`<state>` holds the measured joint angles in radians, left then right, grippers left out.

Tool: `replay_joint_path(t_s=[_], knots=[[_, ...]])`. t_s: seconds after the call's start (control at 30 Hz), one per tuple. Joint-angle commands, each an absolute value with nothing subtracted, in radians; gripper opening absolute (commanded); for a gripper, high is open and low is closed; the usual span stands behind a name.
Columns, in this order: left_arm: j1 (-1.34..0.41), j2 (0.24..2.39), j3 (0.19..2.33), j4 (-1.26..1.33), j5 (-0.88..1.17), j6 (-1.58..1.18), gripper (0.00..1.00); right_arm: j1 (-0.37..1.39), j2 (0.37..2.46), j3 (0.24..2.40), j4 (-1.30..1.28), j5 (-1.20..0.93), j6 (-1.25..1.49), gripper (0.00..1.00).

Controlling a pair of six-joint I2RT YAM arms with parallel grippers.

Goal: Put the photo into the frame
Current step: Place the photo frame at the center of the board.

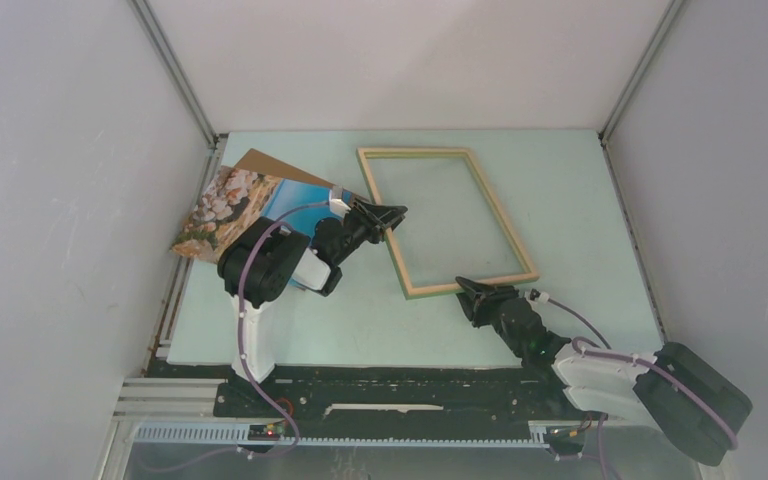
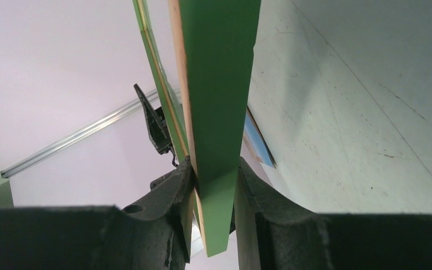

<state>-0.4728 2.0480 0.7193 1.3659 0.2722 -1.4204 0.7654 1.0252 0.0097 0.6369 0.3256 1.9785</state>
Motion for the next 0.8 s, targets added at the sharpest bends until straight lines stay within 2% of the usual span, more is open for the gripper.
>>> replay_joint_path(t_s=[0.0,0.13,0.27,0.33,0.43,0.57,0.7,0.77], knots=[[-0.479,2.044,0.730,1.435,0.288,-1.408,0.41,0.758,1.021,0.002,0.648,0.308,1.991,0.24],[-0.473,2.041,0.727,1.440,0.296,-1.407,0.34,0.736,0.992,0.002,0.573,0.297,1.900,0.29],[-0.467,2.044,0.731,1.448,0.307,-1.405,0.30,0.700,0.940,0.008,0.433,0.261,1.777,0.57],[-0.465,2.048,0.738,1.453,0.319,-1.405,0.29,0.680,0.892,0.007,0.368,0.240,1.686,0.68],[-0.461,2.057,0.750,1.453,0.332,-1.408,0.29,0.655,0.791,0.067,0.139,0.210,1.487,0.82],[-0.450,2.080,0.772,1.453,0.367,-1.431,0.29,0.649,0.676,0.190,-0.212,0.213,1.260,0.86],[-0.440,2.070,0.763,1.451,0.378,-1.424,0.29,0.635,0.556,0.261,-0.395,0.172,1.104,0.86],[-0.434,2.055,0.747,1.436,0.378,-1.421,0.34,0.635,0.525,0.311,-0.461,0.150,1.015,0.86]])
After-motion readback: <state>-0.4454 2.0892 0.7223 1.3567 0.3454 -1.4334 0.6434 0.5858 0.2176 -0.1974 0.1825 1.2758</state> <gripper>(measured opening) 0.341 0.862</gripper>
